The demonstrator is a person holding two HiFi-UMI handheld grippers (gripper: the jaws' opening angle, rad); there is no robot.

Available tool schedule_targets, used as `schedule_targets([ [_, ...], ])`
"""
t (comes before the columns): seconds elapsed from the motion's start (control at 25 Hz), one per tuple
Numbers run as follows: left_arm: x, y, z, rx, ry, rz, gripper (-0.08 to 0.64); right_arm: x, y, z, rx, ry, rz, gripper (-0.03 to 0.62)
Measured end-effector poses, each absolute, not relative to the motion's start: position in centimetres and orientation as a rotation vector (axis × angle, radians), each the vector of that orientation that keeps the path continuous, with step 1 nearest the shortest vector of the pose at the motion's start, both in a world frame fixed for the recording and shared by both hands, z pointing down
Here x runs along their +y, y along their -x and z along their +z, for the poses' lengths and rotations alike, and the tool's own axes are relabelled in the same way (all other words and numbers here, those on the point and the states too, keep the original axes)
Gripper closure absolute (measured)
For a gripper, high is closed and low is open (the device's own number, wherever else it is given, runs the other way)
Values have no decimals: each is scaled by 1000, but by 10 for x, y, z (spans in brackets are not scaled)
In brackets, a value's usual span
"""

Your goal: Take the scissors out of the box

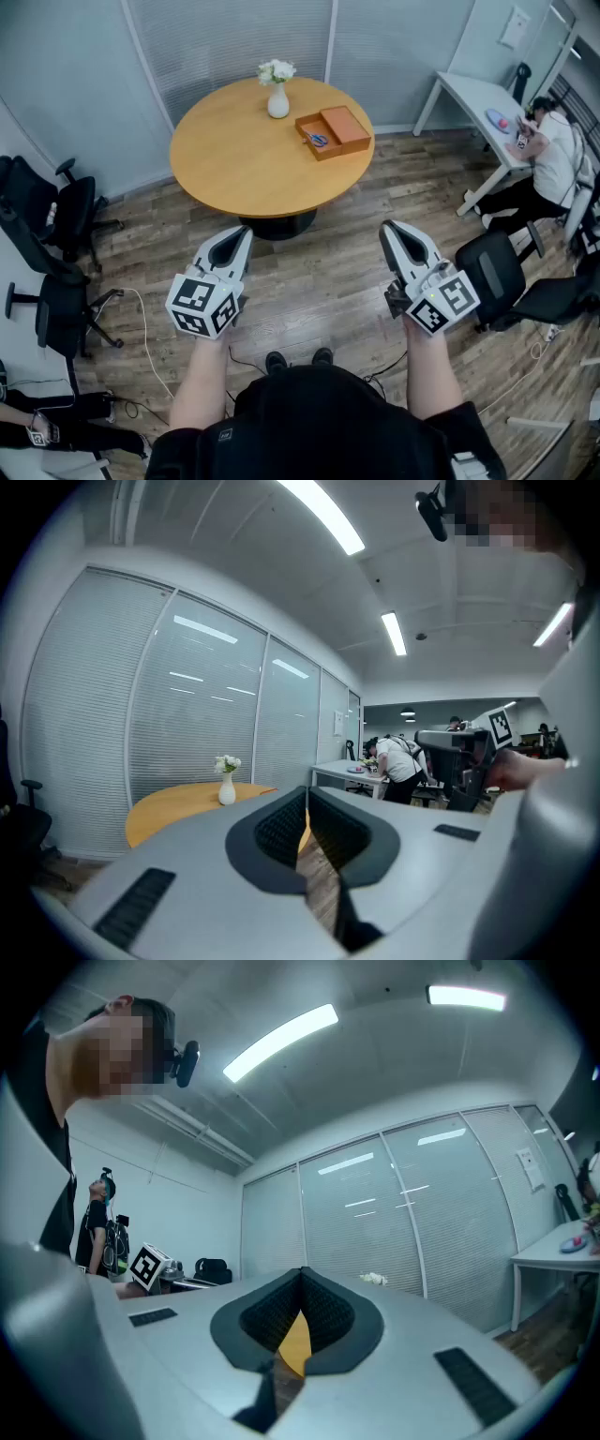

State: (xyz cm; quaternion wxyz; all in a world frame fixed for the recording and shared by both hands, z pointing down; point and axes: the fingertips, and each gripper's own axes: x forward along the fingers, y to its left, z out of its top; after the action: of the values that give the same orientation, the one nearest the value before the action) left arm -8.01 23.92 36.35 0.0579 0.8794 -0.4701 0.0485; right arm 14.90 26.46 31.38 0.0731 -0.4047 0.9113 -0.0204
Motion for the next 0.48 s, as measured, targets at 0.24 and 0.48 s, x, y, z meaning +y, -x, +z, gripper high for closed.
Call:
schedule_targets([
  [0.24,240,75,365,-1420,-2668,158,540,266,-152,312,2723,1192,-79,558],
  [0.48,242,60,364,-1407,-2686,166,540,270,-170,313,2689,1161,-138,558],
])
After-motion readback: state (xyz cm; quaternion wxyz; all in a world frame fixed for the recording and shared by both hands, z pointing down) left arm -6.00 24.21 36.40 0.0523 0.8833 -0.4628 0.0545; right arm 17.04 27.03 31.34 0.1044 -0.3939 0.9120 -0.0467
